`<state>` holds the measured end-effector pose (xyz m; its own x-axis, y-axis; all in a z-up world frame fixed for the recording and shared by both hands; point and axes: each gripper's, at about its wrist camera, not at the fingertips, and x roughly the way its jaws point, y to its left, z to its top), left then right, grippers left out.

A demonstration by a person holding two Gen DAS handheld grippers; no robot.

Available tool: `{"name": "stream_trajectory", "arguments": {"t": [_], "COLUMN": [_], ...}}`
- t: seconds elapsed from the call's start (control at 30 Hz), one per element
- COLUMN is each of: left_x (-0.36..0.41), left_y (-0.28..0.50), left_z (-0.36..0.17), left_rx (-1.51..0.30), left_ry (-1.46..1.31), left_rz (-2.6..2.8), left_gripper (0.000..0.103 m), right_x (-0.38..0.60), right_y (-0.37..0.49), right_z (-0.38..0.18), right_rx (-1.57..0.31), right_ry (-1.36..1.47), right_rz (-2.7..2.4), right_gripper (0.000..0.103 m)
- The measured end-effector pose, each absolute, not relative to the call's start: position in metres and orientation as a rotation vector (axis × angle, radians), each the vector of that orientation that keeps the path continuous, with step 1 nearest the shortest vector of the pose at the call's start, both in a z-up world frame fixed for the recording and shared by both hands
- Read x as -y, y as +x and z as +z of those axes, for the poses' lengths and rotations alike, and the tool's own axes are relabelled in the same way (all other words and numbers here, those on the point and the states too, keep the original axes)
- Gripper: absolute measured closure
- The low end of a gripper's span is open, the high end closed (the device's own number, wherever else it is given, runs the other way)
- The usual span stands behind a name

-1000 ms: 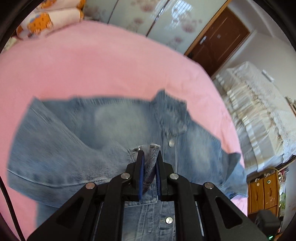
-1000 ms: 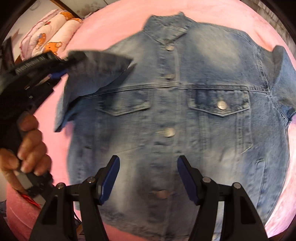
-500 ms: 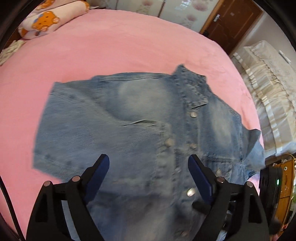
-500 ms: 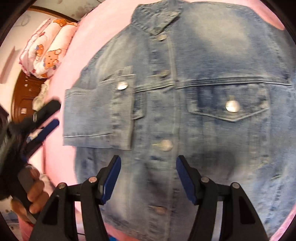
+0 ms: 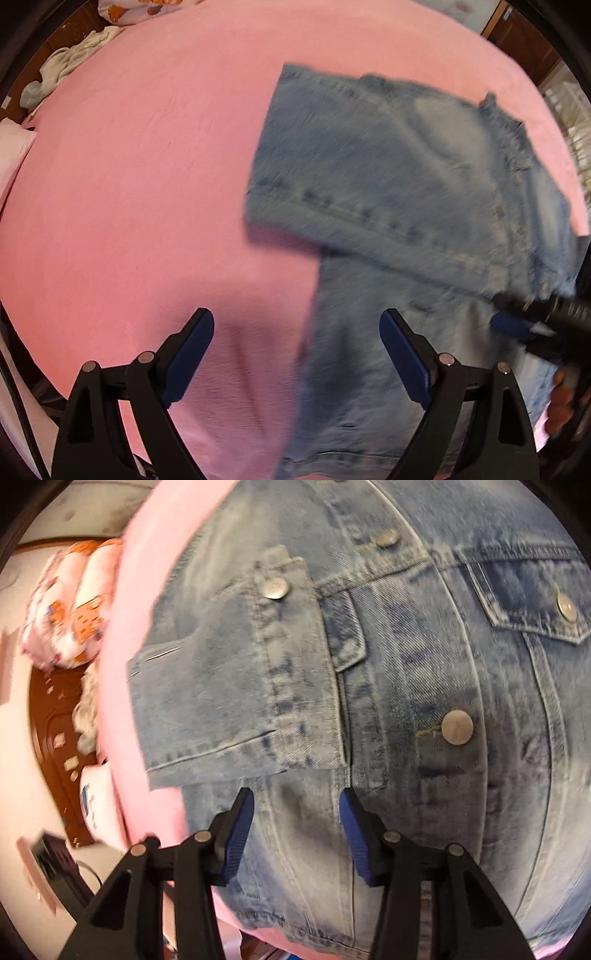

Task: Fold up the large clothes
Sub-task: 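Fold the held sleeve across the jacket front with the left gripper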

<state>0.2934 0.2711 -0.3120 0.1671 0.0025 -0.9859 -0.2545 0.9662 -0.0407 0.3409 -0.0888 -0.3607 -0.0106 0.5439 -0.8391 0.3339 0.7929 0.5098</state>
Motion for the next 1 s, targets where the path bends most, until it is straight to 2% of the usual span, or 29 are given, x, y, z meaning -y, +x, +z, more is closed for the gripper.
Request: {"name": "stream_trajectory", "arguments": {"t": [0.1, 0.13, 0.27, 0.3, 0.33, 0.5, 0.63, 0.83, 1.0], "left_x": [-0.278, -0.279, -0.283, -0.285, -0.288, -0.306, -0.317, -0.333, -0.342], "left_y": [0.291, 0.291, 0.295, 0.297, 0.299, 0.311, 0.315, 0.312, 0.306], "left_z": [-0.332, -0.338, -0.361, -0.366, -0.370, -0.380, -0.381, -0.380, -0.381], "left_rx": [-1.417, -1.424, -1.423, -1.420, -1.415, -1.370, -1.346, -1.321, -1.283], "left_ry": [-0.190, -0.186, -0.187, -0.192, -0.205, -0.305, -0.317, -0.405, -0.440], "left_rz": [0.175, 0.173, 0.123, 0.116, 0.109, 0.096, 0.103, 0.144, 0.188], "left_gripper": [0.013, 0.013, 0.013, 0.013, 0.013, 0.013, 0.013, 0.013, 0.016], "right_x": [0.080, 0.075, 0.060, 0.056, 0.055, 0.047, 0.046, 0.036, 0.053], "right_y": [0.350, 0.354, 0.367, 0.369, 0.370, 0.374, 0.374, 0.397, 0.419], "right_z": [-0.365, -0.366, -0.366, -0.368, -0.368, -0.367, -0.354, -0.299, -0.271], "right_rx": [-1.598, -1.590, -1.591, -1.591, -1.592, -1.556, -1.492, -1.325, -1.262], "right_ry": [0.712, 0.701, 0.621, 0.608, 0.592, 0.597, 0.580, 0.382, 0.353], "right_rz": [0.132, 0.114, 0.084, 0.076, 0.058, 0.035, 0.025, 0.092, 0.108], "right_gripper": [0.056, 0.060, 0.061, 0.064, 0.071, 0.081, 0.084, 0.086, 0.087]}}
